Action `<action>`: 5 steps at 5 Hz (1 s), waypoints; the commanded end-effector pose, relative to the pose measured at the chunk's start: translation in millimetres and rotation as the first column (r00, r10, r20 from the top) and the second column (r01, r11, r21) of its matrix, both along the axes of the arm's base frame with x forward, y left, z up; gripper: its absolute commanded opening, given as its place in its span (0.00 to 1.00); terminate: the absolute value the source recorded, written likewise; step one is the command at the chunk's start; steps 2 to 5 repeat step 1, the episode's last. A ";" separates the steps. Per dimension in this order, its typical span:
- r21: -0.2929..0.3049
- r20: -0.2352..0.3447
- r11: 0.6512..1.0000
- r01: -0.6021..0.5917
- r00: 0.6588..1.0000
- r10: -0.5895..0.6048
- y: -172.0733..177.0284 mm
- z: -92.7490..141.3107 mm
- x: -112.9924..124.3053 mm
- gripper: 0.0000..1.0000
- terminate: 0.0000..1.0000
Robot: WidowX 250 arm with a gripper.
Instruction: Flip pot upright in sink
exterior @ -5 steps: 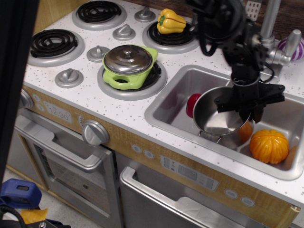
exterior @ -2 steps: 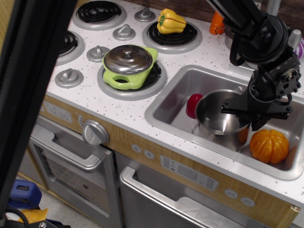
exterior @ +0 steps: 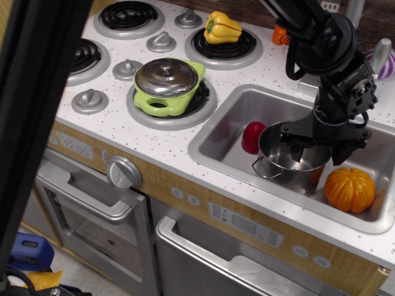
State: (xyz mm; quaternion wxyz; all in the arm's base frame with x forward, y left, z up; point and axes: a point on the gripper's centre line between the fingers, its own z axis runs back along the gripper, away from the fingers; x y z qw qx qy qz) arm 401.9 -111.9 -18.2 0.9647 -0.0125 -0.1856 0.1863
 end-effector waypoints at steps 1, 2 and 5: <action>-0.016 0.045 1.000 -0.004 0.999 0.005 0.0 18.3 8.7 1.00 1.00; -0.016 0.045 1.000 -0.004 0.999 0.005 0.0 18.3 8.7 1.00 1.00; -0.016 0.045 1.000 -0.004 0.999 0.005 0.0 18.3 8.7 1.00 1.00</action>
